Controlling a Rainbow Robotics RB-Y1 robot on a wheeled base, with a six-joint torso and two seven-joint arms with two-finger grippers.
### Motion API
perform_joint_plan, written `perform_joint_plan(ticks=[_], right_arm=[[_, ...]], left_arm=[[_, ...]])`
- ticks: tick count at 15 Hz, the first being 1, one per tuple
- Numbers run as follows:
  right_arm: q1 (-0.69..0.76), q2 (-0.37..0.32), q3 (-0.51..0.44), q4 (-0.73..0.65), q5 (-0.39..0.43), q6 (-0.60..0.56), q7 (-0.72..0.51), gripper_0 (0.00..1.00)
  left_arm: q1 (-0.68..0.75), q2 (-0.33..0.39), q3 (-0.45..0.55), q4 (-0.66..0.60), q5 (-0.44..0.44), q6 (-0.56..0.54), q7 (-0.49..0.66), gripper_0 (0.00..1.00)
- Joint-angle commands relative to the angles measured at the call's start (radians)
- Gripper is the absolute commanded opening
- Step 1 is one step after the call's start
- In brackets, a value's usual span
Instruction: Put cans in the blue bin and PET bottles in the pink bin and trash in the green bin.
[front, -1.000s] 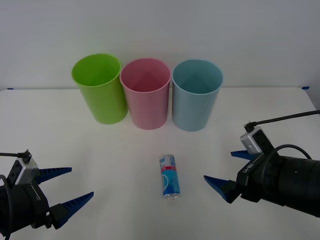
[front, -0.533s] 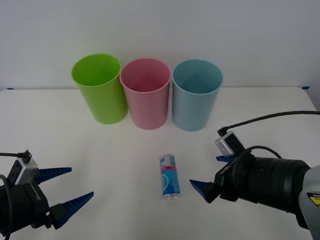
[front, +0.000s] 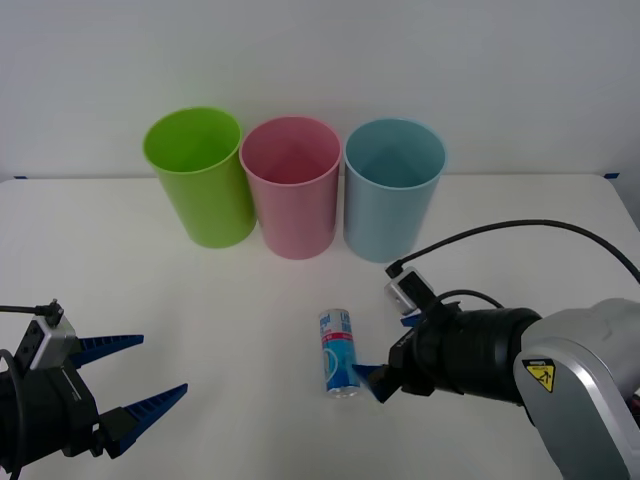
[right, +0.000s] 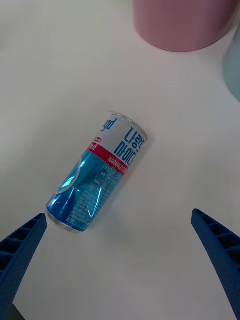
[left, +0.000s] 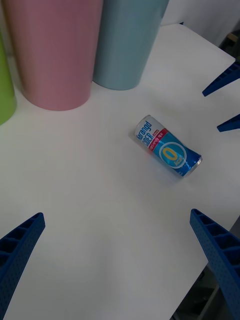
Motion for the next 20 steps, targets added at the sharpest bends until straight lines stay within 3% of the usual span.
perform_joint_plan(ticks=[1, 5, 10, 20], right_arm=[[-0.020, 0.029, 0.028, 0.038, 0.036, 0.001, 0.000, 1.00], [-0.026, 0.067, 0.059, 0.087, 0.116, 0.034, 0.000, 1.00], [-0.037, 0.136, 0.069, 0.182, 0.125, 0.077, 0.001, 1.00], [-0.040, 0.138, 0.099, 0.273, 0.125, 0.149, 0.000, 1.00]], left_arm=[[0.000, 0.000, 0.000, 0.000, 0.000, 0.000, 0.000, 0.99], [0.000, 0.000, 0.000, 0.000, 0.000, 0.000, 0.000, 0.99], [0.000, 0.000, 0.000, 0.000, 0.000, 0.000, 0.000, 0.99], [0.000, 0.000, 0.000, 0.000, 0.000, 0.000, 0.000, 0.99]])
